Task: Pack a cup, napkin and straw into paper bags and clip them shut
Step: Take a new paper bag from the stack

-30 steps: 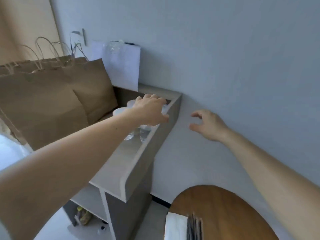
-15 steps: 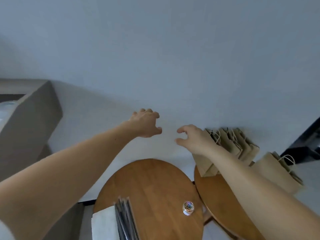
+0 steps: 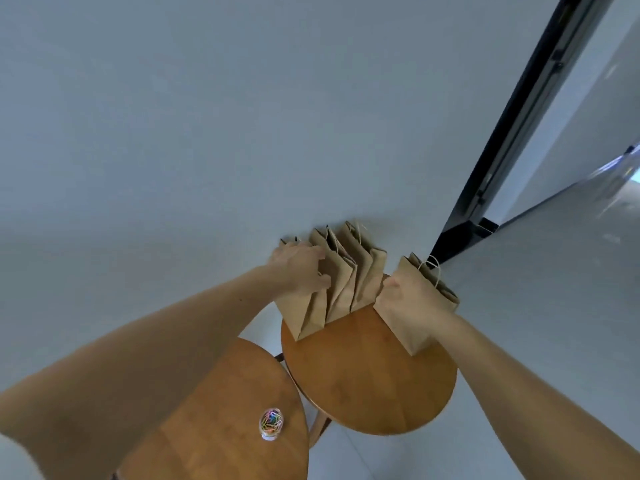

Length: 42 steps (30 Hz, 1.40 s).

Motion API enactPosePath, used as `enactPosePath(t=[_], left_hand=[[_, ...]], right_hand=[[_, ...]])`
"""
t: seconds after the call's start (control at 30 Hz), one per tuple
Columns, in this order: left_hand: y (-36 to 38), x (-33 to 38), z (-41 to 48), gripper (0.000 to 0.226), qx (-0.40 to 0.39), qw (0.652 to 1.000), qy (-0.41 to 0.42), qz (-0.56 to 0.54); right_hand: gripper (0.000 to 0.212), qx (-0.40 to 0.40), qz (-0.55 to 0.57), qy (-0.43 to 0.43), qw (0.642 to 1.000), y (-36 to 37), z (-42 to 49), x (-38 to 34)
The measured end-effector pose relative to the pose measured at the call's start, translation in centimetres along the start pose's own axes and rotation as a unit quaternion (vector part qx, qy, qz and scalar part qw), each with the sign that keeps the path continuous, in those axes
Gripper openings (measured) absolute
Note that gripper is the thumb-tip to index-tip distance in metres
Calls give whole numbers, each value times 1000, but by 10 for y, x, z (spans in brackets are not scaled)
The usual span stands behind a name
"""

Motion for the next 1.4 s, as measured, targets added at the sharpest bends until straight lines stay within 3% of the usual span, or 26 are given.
enactPosePath(t=[0.1, 0.17, 0.27, 0.4, 0.57, 0.73, 0.87, 1.03, 1.23, 1.4], left_hand=[[25, 45, 55, 53, -7, 1000, 8, -7], [44, 72, 90, 55, -22, 1000, 7, -7], [76, 109, 133, 53, -55, 998, -2, -15], [116, 137, 171, 55, -85, 996, -22, -16], [151, 138, 186, 55, -122, 990, -59, -23], [163, 126, 184, 52, -136, 987, -85, -28], [163, 117, 172, 53, -136, 985, -95, -35], [142, 90, 143, 48, -103, 988, -102, -52], [108, 34, 66, 41, -67, 987, -121, -79], [85, -44, -28, 56, -49, 978, -181, -90]], right_hand=[[7, -2, -11, 35, 999, -9, 39, 69], [32, -6, -23, 61, 998, -11, 67, 116], [15, -7, -34, 82, 996, -15, 99, 174], [27, 1, -86, 95, 992, -6, 134, 239], [35, -49, -106, 102, 988, 25, 167, 279], [21, -34, -117, 98, 988, 41, 177, 288], [36, -23, -161, 65, 985, 44, 168, 275], [31, -16, -183, -3, 983, 34, 144, 220], [30, -26, -190, -100, 976, 33, 95, 102], [26, -68, -151, -176, 970, 62, 49, -5]])
Point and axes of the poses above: each hand's wrist, its own z-axis towards the middle knuckle, its own y-axis out of the palm, x = y × z, the point moved 3 cm from there along z, towards the middle knuckle, and after that the axes turned 2 degrees about x, right-handed, at the moved point
